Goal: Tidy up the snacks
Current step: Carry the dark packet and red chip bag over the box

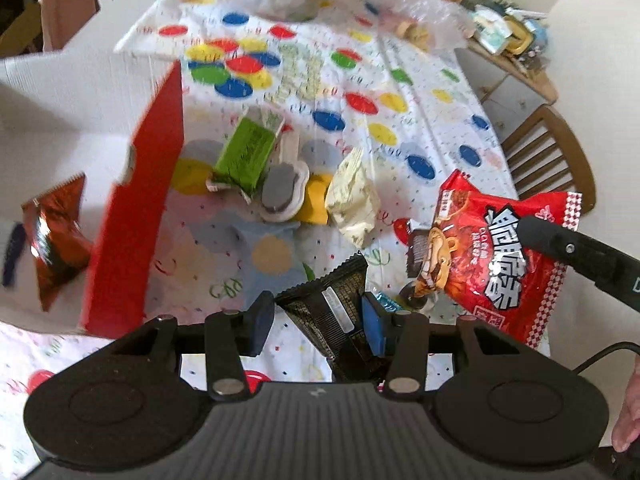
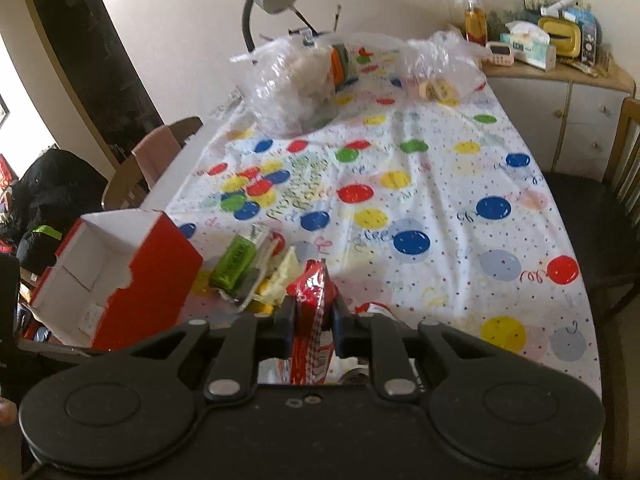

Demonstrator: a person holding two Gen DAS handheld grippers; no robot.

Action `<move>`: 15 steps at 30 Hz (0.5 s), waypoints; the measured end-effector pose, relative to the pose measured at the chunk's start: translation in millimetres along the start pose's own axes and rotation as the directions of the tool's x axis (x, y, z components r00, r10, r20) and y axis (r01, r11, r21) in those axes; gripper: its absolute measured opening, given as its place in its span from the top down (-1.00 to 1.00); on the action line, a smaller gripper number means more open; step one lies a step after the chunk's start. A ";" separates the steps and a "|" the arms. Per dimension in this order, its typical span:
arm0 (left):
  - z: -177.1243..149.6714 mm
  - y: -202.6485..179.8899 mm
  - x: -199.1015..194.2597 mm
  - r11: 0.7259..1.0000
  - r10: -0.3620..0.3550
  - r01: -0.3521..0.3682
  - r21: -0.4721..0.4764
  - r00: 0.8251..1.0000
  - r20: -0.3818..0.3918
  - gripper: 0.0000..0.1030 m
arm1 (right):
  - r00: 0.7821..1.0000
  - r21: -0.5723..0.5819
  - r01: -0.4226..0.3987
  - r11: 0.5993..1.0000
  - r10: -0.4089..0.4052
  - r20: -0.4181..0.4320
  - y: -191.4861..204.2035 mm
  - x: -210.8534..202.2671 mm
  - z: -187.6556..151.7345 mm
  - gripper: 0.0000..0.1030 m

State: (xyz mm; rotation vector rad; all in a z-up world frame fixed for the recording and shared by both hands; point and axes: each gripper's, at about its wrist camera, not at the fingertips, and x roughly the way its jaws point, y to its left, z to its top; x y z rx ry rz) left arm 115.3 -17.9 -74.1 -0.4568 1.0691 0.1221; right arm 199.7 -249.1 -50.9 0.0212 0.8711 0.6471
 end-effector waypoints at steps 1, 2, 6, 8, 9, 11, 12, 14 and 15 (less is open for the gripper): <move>1.9 1.5 -7.3 1.000 -0.003 0.003 0.009 1.000 0.010 0.10 | 1.000 -0.001 -0.003 1.000 0.003 0.007 4.2 -4.0 0.8 0.69; 4.2 3.5 -14.8 1.000 -0.003 0.003 0.017 1.000 0.022 0.10 | 1.000 -0.003 -0.008 1.000 0.008 0.015 9.1 -8.1 2.1 0.69; 15.4 14.9 -41.4 0.999 0.012 -0.015 0.044 0.998 0.068 0.10 | 0.999 -0.008 -0.025 1.000 0.025 0.047 28.4 -17.6 8.1 0.69; 21.4 22.8 -54.1 0.998 0.021 -0.026 0.051 0.996 0.090 0.10 | 0.997 -0.014 -0.038 0.999 0.038 0.061 39.7 -21.0 10.9 0.69; 23.9 27.0 -59.2 0.998 0.024 -0.030 0.055 0.995 0.098 0.10 | 0.997 -0.016 -0.045 0.999 0.046 0.066 45.4 -21.3 12.6 0.69; 29.0 37.9 -69.8 0.998 0.034 -0.041 0.057 0.992 0.119 0.10 | 0.995 -0.022 -0.058 0.998 0.059 0.075 58.2 -21.1 15.8 0.69; 31.3 44.5 -74.7 0.997 0.038 -0.045 0.056 0.991 0.127 0.10 | 0.995 -0.026 -0.065 0.998 0.067 0.079 65.1 -20.4 17.7 0.69; 35.7 58.3 -84.3 0.997 0.049 -0.057 0.053 0.989 0.142 0.10 | 0.993 -0.032 -0.080 0.996 0.083 0.086 79.5 -17.7 21.8 0.69; 38.0 65.1 -88.0 0.997 0.056 -0.064 0.052 0.987 0.149 0.10 | 0.992 -0.037 -0.089 0.995 0.092 0.089 87.6 -15.9 24.0 0.69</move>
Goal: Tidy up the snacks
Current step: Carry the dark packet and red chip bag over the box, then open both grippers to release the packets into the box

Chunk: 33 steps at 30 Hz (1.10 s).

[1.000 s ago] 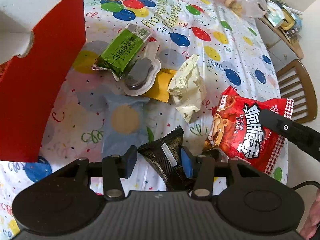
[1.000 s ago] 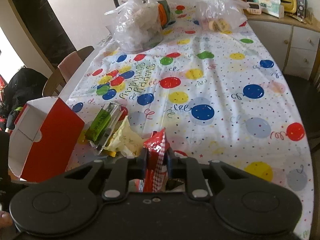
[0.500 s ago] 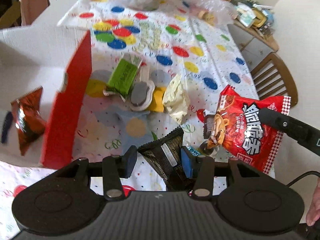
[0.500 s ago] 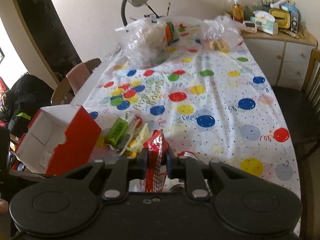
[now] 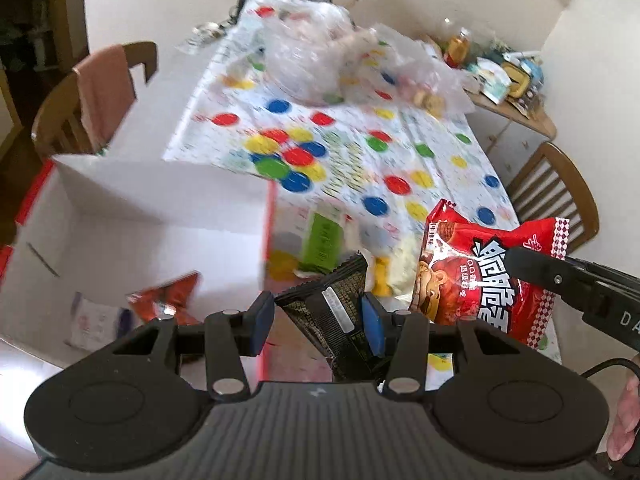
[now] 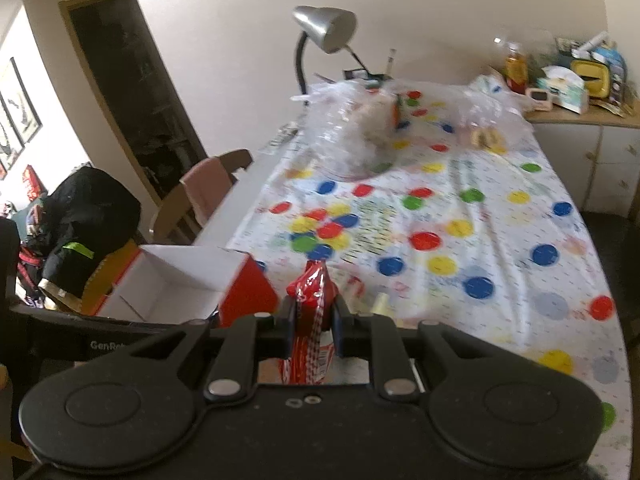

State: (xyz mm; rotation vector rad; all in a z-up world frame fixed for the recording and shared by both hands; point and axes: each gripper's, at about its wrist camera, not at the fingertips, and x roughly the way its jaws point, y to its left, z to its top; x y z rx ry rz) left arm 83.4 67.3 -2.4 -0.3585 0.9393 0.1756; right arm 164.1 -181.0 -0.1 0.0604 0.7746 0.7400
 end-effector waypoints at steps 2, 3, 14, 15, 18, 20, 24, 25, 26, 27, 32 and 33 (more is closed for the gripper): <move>4.0 14.3 -4.7 1.000 0.018 -0.018 0.000 1.000 0.010 0.10 | 1.000 -0.011 -0.018 1.000 0.018 0.008 16.6 7.0 4.3 0.69; 6.3 23.0 -7.2 1.000 0.029 -0.029 0.000 0.999 0.015 0.10 | 1.000 -0.015 -0.026 1.000 0.026 0.011 23.5 10.5 6.0 0.69; 18.5 116.0 -18.0 0.990 0.142 -0.142 -0.021 0.990 0.019 0.10 | 0.995 -0.032 -0.097 0.995 0.097 -0.012 99.2 72.0 14.5 0.69; 18.7 124.3 -16.7 0.988 0.151 -0.150 -0.023 0.988 0.015 0.10 | 0.995 -0.030 -0.100 0.994 0.100 -0.018 104.7 78.7 14.7 0.69; 19.4 147.2 -10.5 0.984 0.177 -0.178 -0.032 0.984 -0.004 0.10 | 0.993 -0.028 -0.110 0.993 0.109 -0.036 118.3 98.2 13.4 0.69; 19.1 160.3 -6.4 0.980 0.195 -0.196 -0.038 0.981 -0.017 0.10 | 0.992 -0.033 -0.121 0.992 0.119 -0.052 126.5 112.3 11.8 0.69; 18.3 181.5 4.0 0.972 0.229 -0.231 -0.035 0.972 -0.043 0.10 | 0.986 -0.027 -0.139 0.990 0.135 -0.100 143.5 144.5 5.8 0.69; 18.2 186.5 7.3 0.971 0.236 -0.238 -0.035 0.970 -0.051 0.10 | 0.985 -0.024 -0.140 0.990 0.136 -0.105 147.6 151.4 3.9 0.69; 18.2 191.6 10.9 0.969 0.244 -0.246 -0.034 0.968 -0.058 0.10 | 0.984 -0.019 -0.144 0.989 0.141 -0.111 150.8 158.4 2.2 0.69; 18.0 195.8 15.0 0.967 0.251 -0.253 -0.028 0.966 -0.066 0.10 | 0.982 -0.014 -0.151 0.988 0.149 -0.117 153.2 164.2 0.7 0.69; 14.8 211.1 31.7 0.959 0.279 -0.283 -0.014 0.953 -0.119 0.10 | 0.976 0.034 -0.154 0.988 0.157 -0.150 156.2 193.4 -5.0 0.69; 14.6 213.9 35.4 0.959 0.279 -0.283 -0.014 0.951 -0.132 0.10 | 0.975 0.043 -0.151 0.988 0.156 -0.156 156.1 197.4 -6.7 0.69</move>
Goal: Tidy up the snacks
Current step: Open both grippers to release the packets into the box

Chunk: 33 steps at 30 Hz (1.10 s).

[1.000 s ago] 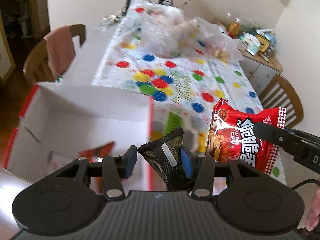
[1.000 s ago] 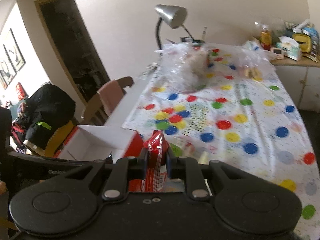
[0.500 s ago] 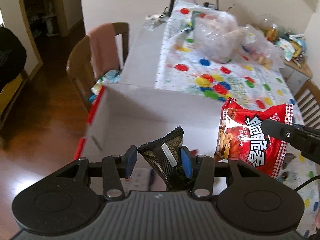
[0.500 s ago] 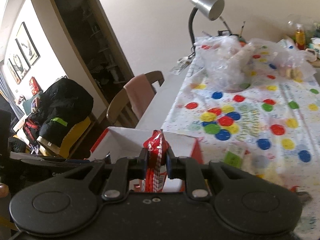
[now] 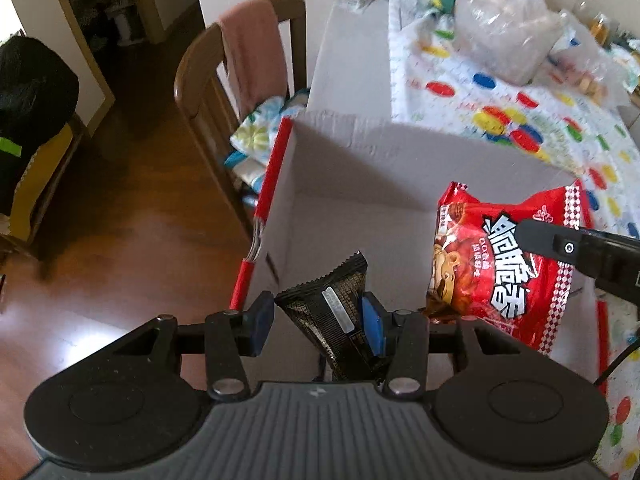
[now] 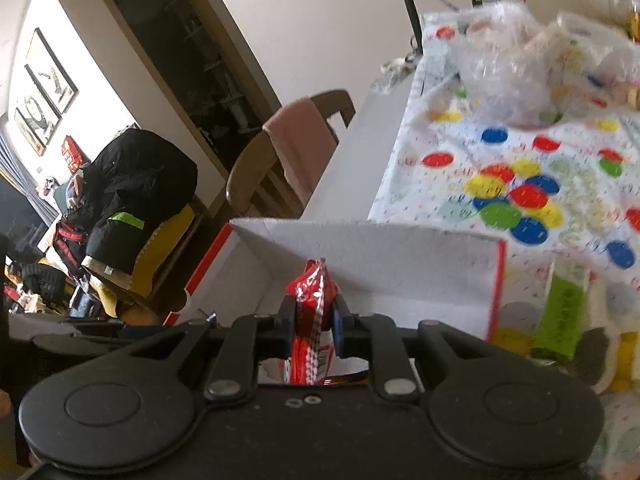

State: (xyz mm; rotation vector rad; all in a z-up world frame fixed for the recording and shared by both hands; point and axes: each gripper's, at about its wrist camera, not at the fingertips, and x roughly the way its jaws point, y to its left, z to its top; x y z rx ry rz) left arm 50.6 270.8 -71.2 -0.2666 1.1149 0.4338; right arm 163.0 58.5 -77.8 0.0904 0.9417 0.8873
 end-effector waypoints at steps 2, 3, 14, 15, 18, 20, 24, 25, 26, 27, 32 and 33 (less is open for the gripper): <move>0.1 2.9 8.0 1.000 0.006 -0.006 -0.004 1.000 -0.022 0.10 | 1.000 0.018 -0.001 1.000 0.001 -0.013 -2.2 7.5 -2.8 0.69; 0.5 3.4 11.5 1.000 0.010 -0.010 -0.004 0.999 -0.031 0.10 | 1.000 0.027 -0.001 1.000 0.002 -0.019 -3.3 10.7 -4.7 0.69; -4.7 -18.0 33.7 0.998 0.011 -0.005 0.066 0.995 -0.098 0.08 | 0.995 -0.016 0.041 0.999 -0.042 -0.085 -1.4 24.0 -23.7 0.64; -5.4 -20.6 34.5 0.997 0.021 -0.014 0.074 0.995 -0.099 0.07 | 0.995 -0.023 0.049 0.999 -0.051 -0.090 -1.3 24.0 -24.2 0.60; -5.8 -23.0 35.2 0.997 0.015 -0.008 0.073 0.995 -0.096 0.08 | 0.991 -0.041 0.075 0.996 -0.079 -0.105 -1.2 23.2 -25.2 0.52; -6.4 -23.7 33.5 0.998 0.008 -0.002 0.064 0.996 -0.093 0.08 | 0.989 -0.054 0.091 0.994 -0.096 -0.112 -1.7 21.6 -26.6 0.48; -7.4 -26.2 30.5 0.999 0.004 0.000 0.053 0.997 -0.077 0.07 | 0.985 -0.079 0.106 0.991 -0.116 -0.126 -2.0 16.5 -29.9 0.42; -8.5 -26.1 27.9 0.999 -0.001 0.004 0.052 0.997 -0.072 0.07 | 0.985 -0.082 0.109 0.991 -0.119 -0.127 -2.1 14.6 -30.7 0.38; -9.7 -26.3 25.2 0.999 -0.007 0.010 0.052 0.998 -0.067 0.07 | 0.985 -0.084 0.110 0.990 -0.120 -0.128 -2.0 12.8 -31.1 0.36; -10.9 -26.8 22.3 0.999 -0.010 0.013 0.051 0.998 -0.061 0.06 | 0.985 -0.087 0.110 0.990 -0.120 -0.127 -2.2 9.8 -31.8 0.33; -14.9 -32.6 3.0 0.998 -0.037 0.037 0.055 0.999 -0.012 0.00 | 0.987 -0.092 0.104 0.990 -0.114 -0.113 -2.1 -5.3 -31.1 0.29; -15.7 -34.5 -1.6 0.997 -0.044 0.044 0.058 0.999 -0.001 -0.02 | 0.988 -0.093 0.102 0.990 -0.112 -0.109 -1.8 -9.3 -30.9 0.27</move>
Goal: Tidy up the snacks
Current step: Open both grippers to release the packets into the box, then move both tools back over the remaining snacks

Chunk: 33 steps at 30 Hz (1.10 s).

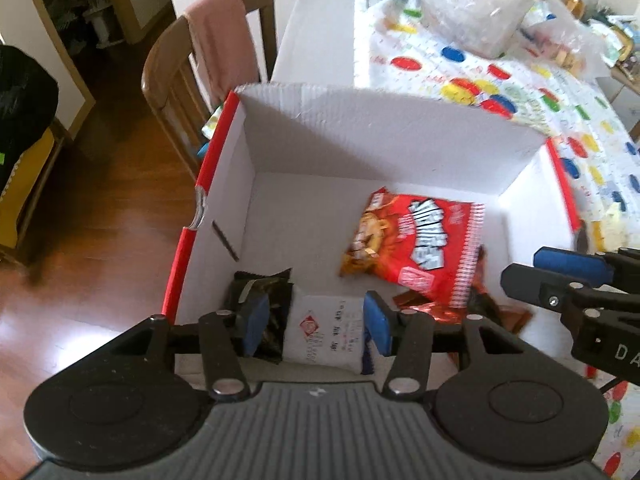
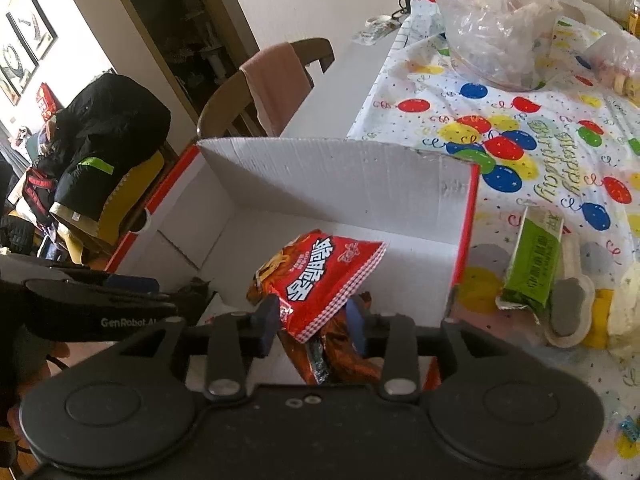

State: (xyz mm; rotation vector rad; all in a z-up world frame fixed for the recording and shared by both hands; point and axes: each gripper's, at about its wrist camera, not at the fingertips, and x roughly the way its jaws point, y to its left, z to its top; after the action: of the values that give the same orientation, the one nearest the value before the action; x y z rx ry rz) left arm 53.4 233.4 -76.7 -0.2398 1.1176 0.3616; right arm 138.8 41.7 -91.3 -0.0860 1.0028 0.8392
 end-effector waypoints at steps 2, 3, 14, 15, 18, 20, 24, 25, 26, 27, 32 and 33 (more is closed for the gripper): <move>-1.5 -4.0 -9.1 1.000 -0.013 0.012 0.006 1.000 0.023 -0.04 | 1.000 -0.006 -0.007 1.000 0.007 0.013 -0.2 -8.6 -0.6 0.25; -2.0 -6.1 -13.4 1.000 -0.020 0.019 0.009 0.999 0.034 -0.08 | 1.000 -0.008 -0.009 1.000 0.009 0.019 -0.9 -12.7 -0.3 0.23; -7.2 -40.8 -61.4 0.994 -0.105 0.097 0.051 0.979 0.175 -0.35 | 0.992 -0.016 -0.048 0.999 0.050 0.119 -11.3 -69.6 -4.2 -0.09; -7.6 -45.1 -64.2 0.993 -0.112 0.103 0.057 0.977 0.183 -0.35 | 0.991 -0.016 -0.054 0.998 0.055 0.126 -13.0 -74.3 -4.6 -0.15; -9.6 -60.1 -73.2 0.990 -0.133 0.120 0.073 0.968 0.211 -0.36 | 0.987 -0.021 -0.060 0.998 0.062 0.149 -19.3 -89.3 -7.1 -0.27; -11.0 -71.1 -78.0 0.988 -0.147 0.131 0.082 0.963 0.227 -0.38 | 0.985 -0.020 -0.060 0.998 0.063 0.162 -25.3 -99.6 -9.0 -0.34; -12.7 -93.4 -85.3 0.984 -0.167 0.144 0.105 0.949 0.269 -0.48 | 0.980 -0.016 -0.053 0.998 0.055 0.190 -42.1 -119.4 -11.8 -0.52; -12.8 -100.8 -87.2 0.983 -0.176 0.150 0.109 0.943 0.284 -0.49 | 0.979 -0.016 -0.049 0.999 0.052 0.197 -46.1 -123.8 -12.6 -0.57; -13.4 -106.1 -88.9 0.981 -0.182 0.155 0.114 0.939 0.293 -0.52 | 0.978 -0.018 -0.045 0.999 0.048 0.204 -51.6 -129.2 -13.5 -0.59; -13.5 -111.0 -89.2 0.981 -0.185 0.157 0.118 0.936 0.298 -0.55 | 0.977 -0.019 -0.042 0.999 0.045 0.209 -55.9 -133.1 -14.5 -0.62; -15.1 -139.1 -88.0 0.976 -0.207 0.175 0.130 0.929 0.307 -0.55 | 0.972 -0.018 -0.008 1.000 0.012 0.233 -81.2 -154.1 -21.3 -0.79; -15.9 -145.1 -87.3 0.975 -0.212 0.179 0.130 0.929 0.305 -0.55 | 0.972 -0.018 -0.001 1.000 0.005 0.235 -86.6 -157.2 -22.5 -0.82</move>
State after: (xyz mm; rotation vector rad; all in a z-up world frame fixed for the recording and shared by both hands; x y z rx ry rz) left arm 64.3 80.4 -3.2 -0.1941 0.7832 0.1569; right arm 138.8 -119.2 -8.8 0.0002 0.7728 0.8396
